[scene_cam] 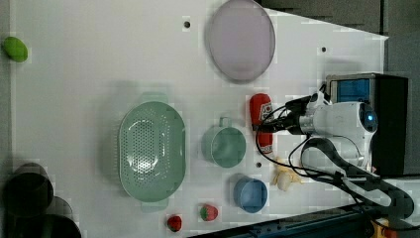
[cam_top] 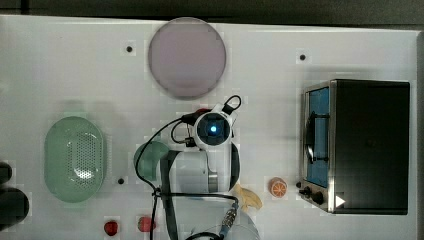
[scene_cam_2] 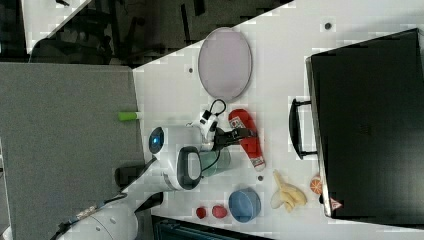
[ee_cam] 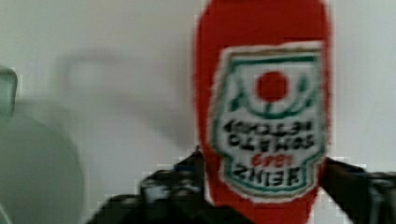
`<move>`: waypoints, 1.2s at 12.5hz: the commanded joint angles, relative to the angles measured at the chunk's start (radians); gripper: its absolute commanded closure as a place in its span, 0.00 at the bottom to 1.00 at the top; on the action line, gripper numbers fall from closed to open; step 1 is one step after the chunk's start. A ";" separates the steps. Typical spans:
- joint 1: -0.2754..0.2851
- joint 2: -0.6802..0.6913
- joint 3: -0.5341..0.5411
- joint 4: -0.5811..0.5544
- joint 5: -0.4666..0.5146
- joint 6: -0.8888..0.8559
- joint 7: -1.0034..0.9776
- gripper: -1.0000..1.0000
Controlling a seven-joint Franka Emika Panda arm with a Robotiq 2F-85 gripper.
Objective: Pick Ketchup from the table and place it in strainer.
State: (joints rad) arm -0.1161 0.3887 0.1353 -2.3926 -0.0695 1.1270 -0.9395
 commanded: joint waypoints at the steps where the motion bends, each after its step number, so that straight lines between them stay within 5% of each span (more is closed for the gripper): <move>1: -0.009 -0.009 -0.003 0.016 0.004 0.023 -0.031 0.41; 5: -0.014 -0.133 -0.005 0.031 0.004 -0.038 -0.032 0.41; 15: -0.005 -0.505 0.018 0.212 0.022 -0.687 -0.001 0.41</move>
State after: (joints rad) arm -0.1279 -0.1228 0.1405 -2.1875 -0.0476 0.4717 -0.9395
